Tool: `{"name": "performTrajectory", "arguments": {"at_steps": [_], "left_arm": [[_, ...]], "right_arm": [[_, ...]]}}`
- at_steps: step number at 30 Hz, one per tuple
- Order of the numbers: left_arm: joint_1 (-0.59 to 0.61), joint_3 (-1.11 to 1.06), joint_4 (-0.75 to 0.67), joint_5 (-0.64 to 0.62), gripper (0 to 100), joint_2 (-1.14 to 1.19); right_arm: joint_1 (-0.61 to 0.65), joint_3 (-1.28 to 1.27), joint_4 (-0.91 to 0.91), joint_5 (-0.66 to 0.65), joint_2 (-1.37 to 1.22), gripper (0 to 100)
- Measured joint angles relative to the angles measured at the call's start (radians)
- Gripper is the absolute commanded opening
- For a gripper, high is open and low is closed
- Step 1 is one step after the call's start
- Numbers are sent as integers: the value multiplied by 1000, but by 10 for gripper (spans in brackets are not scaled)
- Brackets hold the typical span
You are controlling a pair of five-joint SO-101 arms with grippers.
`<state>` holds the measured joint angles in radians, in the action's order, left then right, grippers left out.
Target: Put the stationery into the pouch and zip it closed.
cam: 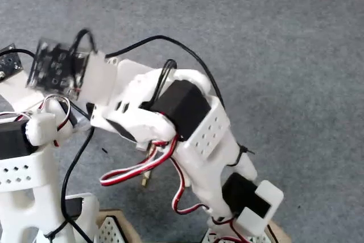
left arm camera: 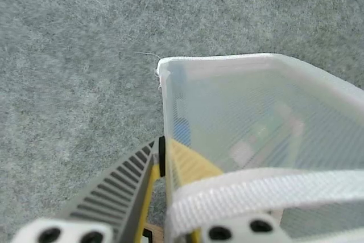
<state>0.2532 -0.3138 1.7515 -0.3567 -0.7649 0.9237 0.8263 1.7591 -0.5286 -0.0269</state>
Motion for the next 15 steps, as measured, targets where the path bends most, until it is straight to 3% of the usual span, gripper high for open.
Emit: {"name": "performTrajectory", "arguments": {"at_steps": [8, 15], "left_arm": [[0, 0, 0, 0, 29, 0], [0, 0, 3, 0, 28, 0]], "right_arm": [[35, -239, -5, -137, 83, 13], [48, -256, -8, -186, 91, 13]]}}
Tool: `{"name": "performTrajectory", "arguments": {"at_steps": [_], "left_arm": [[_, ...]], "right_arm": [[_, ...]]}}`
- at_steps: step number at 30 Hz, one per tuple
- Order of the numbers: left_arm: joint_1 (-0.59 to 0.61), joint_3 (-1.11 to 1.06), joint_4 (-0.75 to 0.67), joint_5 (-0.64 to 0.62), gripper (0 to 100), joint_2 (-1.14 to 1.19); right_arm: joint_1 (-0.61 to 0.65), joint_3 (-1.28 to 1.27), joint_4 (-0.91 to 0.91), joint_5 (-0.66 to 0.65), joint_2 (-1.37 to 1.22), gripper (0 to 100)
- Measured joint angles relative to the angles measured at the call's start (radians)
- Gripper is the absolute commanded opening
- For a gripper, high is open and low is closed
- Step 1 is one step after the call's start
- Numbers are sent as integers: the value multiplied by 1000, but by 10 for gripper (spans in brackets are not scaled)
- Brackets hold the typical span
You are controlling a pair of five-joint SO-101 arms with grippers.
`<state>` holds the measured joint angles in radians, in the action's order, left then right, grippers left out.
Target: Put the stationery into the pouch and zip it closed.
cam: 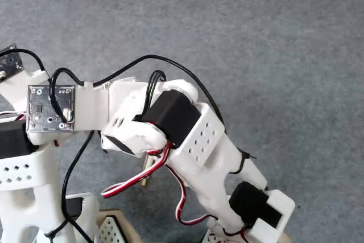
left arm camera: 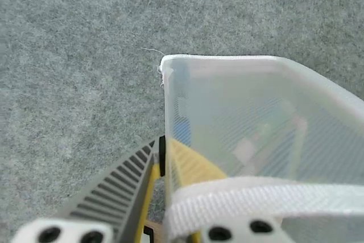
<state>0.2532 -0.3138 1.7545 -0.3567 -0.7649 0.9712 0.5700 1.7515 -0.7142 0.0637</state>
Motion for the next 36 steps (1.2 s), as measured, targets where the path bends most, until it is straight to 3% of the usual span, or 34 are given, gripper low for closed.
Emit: {"name": "performTrajectory", "arguments": {"at_steps": [7, 22, 33, 36], "left_arm": [[0, 0, 2, 3, 28, 0], [0, -8, 2, 212, 27, 0], [0, -9, 2, 258, 27, 0], [0, -9, 2, 259, 27, 0]], "right_arm": [[3, 43, 6, -29, -12, 13], [11, 89, 6, -110, -12, 13], [12, 52, 3, -127, -12, 16], [12, 51, 0, -127, -12, 57]]}}
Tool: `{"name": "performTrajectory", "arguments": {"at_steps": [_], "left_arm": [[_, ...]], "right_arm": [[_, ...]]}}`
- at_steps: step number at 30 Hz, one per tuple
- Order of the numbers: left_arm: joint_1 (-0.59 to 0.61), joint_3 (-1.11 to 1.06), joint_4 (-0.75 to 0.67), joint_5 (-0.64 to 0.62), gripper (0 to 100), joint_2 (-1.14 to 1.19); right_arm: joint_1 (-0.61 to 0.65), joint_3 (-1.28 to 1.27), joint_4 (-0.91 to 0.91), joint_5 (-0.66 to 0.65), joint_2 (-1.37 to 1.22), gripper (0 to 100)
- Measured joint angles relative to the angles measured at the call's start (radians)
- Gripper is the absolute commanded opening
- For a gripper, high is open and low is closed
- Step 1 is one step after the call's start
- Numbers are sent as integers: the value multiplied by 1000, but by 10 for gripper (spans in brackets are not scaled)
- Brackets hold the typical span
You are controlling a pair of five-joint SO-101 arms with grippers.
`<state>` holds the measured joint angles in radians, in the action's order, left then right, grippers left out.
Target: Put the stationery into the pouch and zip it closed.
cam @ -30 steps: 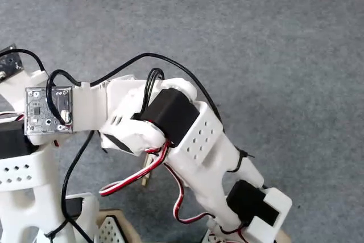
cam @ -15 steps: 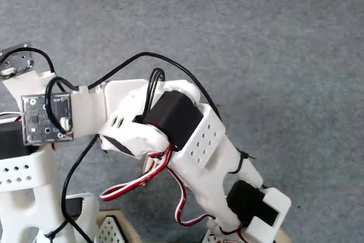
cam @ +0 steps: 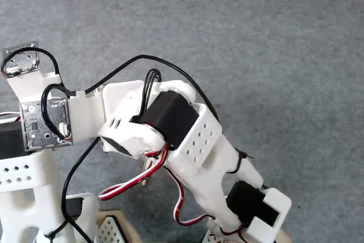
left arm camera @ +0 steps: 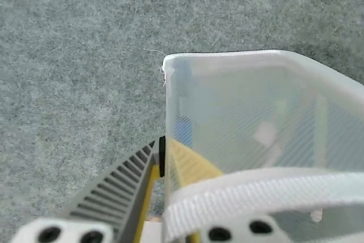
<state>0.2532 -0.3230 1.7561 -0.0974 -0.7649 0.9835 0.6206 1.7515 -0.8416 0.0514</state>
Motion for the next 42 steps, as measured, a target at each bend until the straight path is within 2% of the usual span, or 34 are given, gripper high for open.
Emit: {"name": "performTrajectory", "arguments": {"at_steps": [3, 42], "left_arm": [[0, 0, 0, 0, 27, 0], [0, -44, -5, 2, 27, -3]], "right_arm": [[0, 0, 0, 0, 0, 86], [-5, -2, 5, -38, 32, 89]]}}
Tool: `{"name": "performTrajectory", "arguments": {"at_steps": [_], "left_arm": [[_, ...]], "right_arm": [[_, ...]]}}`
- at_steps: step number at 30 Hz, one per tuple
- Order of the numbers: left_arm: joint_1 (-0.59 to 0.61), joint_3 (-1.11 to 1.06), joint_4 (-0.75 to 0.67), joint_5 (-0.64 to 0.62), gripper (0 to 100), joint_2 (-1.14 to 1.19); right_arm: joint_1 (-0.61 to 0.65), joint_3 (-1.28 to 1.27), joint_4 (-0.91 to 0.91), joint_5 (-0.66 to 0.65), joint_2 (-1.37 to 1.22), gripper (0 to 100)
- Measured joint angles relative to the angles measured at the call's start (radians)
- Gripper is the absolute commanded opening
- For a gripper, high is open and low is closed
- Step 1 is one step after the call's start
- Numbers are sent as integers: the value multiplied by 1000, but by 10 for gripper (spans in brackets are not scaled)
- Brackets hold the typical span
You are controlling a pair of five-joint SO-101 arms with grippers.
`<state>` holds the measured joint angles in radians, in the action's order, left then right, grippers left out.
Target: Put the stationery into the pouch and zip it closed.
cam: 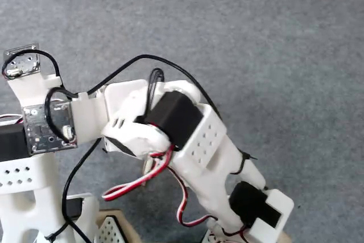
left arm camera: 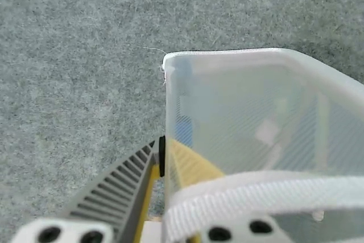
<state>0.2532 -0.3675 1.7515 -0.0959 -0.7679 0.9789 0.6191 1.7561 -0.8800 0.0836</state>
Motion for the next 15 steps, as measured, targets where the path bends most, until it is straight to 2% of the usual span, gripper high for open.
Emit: {"name": "performTrajectory", "arguments": {"at_steps": [7, 11, 15], "left_arm": [[0, 0, 0, 0, 27, 0], [0, 0, 0, 0, 27, 0], [0, 0, 0, 0, 27, 0]], "right_arm": [[-3, 0, 0, 0, 32, 90], [-3, 0, 0, -3, 34, 153], [-3, 0, 0, -3, 34, 158]]}}
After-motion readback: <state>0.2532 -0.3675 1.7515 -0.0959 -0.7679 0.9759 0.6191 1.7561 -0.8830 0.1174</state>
